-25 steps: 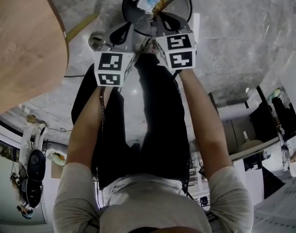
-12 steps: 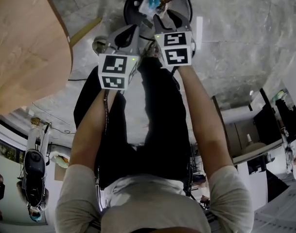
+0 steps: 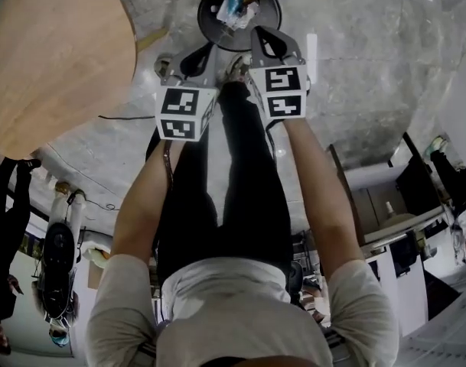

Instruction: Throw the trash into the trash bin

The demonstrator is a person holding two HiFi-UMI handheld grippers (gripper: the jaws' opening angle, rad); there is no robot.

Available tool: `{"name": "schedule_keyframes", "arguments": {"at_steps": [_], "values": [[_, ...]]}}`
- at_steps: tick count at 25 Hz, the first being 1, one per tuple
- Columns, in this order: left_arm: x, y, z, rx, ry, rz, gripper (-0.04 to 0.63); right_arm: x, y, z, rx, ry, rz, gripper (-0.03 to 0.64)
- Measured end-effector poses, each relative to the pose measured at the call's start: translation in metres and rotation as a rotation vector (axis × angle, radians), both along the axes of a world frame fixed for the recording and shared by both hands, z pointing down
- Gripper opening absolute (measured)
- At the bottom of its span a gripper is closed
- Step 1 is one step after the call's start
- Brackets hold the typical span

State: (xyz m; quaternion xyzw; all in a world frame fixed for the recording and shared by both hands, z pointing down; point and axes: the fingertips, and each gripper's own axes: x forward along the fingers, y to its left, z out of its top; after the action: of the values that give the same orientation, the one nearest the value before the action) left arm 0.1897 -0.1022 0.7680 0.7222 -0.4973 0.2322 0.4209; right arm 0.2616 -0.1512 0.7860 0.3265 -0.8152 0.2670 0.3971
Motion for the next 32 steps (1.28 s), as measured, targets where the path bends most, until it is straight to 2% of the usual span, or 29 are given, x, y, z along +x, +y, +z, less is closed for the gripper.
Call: {"name": "schedule_keyframes", "arguments": {"at_steps": [4,10,14,18,25,32], "values": [[0.007,-0.005,-0.066,0.026,0.029,-0.015,0.018,0.002,0.003,-0.077,0.021,-0.054,0.025,0.008],[-0.003,-0.023,-0.17,0.116,0.05,-0.044,0.018,-0.015,-0.001,-0.199,0.127,-0.139,0.047,0.008],[-0.011,-0.017,-0.227,0.167,0.041,-0.021,0.018,-0.03,0.0,-0.276,0.247,-0.195,0.053,0.008],[-0.027,0.002,-0.29,0.22,0.044,0.005,0.018,-0.044,0.009,-0.342,0.307,-0.218,0.09,0.008],[-0.048,0.02,-0.404,0.393,0.059,0.045,0.018,-0.064,0.044,-0.462,0.49,-0.241,0.14,0.008],[-0.039,0.039,-0.497,0.558,0.076,0.111,0.018,-0.046,0.082,-0.552,0.623,-0.215,0.191,0.008]]}}
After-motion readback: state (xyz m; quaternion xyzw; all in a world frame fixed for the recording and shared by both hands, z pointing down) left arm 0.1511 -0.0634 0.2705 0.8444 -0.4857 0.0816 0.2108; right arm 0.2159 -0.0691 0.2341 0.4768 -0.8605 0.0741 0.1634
